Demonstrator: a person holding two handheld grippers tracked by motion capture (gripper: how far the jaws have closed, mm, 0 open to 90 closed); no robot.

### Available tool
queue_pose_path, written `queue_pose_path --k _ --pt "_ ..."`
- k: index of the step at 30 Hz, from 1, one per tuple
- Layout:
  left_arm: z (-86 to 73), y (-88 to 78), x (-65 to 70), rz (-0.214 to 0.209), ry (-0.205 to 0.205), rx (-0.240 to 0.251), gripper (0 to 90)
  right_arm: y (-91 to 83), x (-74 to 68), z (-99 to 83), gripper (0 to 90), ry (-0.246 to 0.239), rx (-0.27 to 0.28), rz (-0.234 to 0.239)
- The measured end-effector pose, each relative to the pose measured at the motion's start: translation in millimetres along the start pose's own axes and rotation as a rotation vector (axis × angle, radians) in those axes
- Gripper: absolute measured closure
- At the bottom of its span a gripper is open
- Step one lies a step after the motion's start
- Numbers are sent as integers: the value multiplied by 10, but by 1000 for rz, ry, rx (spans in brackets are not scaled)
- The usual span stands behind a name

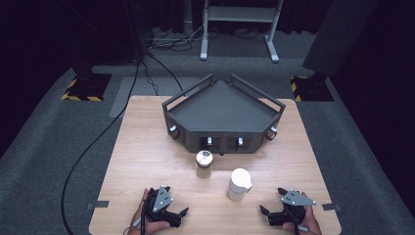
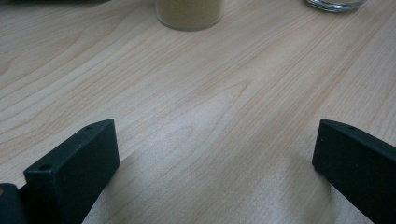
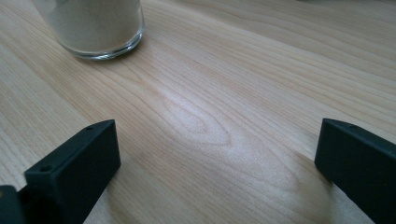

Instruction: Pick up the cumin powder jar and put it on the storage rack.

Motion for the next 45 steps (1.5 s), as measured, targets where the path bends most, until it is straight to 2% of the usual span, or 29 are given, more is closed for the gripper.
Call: queue_pose_path --k 8,12,14,17,18,25,30,33,35,40,45 --pt "14 -13 2 17 -12 -9 6 0 2 0 0 -1 0 1" --pt "22 -32 -22 13 -43 20 6 1 4 0 0 -1 0 2" --pt "31 -38 -19 6 -45 34 6 1 4 0 0 -1 0 2" --pt "63 -45 -2 10 -34 40 7 1 3 0 0 -1 0 2" --pt "100 -55 -2 0 -44 45 6 1 3 0 0 -1 0 2" --pt "237 -70 -18 -4 -52 68 6 0 1 0 0 0 0 1" --pt "367 -34 -8 -6 -21 73 7 0 0 1 0 1 0 0" --pt "412 -11 -17 -7 -24 73 6 1 1 1 0 1 0 0" --pt "489 18 -29 -12 -7 77 6 1 -1 2 0 2 -1 -1" --pt "598 62 -41 -21 3 84 6 1 -2 2 0 3 -1 -2" --pt "738 95 -72 -44 10 88 6 1 -3 2 0 3 -1 -3"
Point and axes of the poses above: each handheld gripper's, and its own axes: y roughly forward along the jaws, z roughly out of its top, x roughly to its right, the point moved 10 cm from there along y, roughly forward along the jaws, and after that the axes turned 7 degrees about -y, right-handed, at the moved point
